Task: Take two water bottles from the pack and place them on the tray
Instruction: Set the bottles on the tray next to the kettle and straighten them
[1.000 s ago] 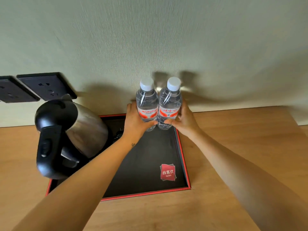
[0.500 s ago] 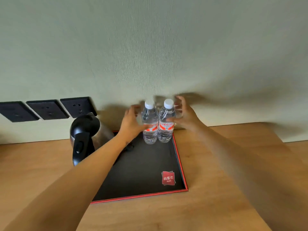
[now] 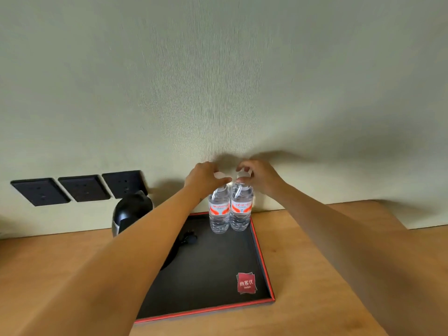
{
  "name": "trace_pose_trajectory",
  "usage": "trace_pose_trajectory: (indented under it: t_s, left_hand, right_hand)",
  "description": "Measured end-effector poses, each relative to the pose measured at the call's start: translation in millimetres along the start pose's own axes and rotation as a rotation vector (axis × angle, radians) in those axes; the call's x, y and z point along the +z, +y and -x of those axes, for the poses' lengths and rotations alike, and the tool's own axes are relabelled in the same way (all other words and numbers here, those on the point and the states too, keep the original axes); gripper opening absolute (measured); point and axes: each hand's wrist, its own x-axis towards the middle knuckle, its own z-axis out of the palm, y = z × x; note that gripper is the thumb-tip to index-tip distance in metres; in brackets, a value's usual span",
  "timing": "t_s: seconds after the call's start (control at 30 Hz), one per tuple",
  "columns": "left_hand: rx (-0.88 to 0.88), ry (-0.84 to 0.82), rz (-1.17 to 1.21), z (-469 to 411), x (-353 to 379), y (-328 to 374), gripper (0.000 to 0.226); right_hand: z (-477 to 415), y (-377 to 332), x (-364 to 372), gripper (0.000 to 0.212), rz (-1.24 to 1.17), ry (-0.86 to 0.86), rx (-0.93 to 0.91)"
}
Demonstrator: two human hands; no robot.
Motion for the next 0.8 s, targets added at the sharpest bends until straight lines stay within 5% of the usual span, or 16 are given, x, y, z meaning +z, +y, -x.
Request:
trace_pose_trajectory:
  t_s: [0.57, 0.8]
  left_hand:
    - [0.39, -0.278, -0.31, 0, -17, 0, 0.037]
    - [0.291, -0.243, -0.187, 4, -16, 5, 0.039]
  right_hand:
    - [4, -2, 3, 0.036, 0.002, -0.025, 0.022]
    - [8, -3, 2, 0.035, 0.003, -0.013, 0.015]
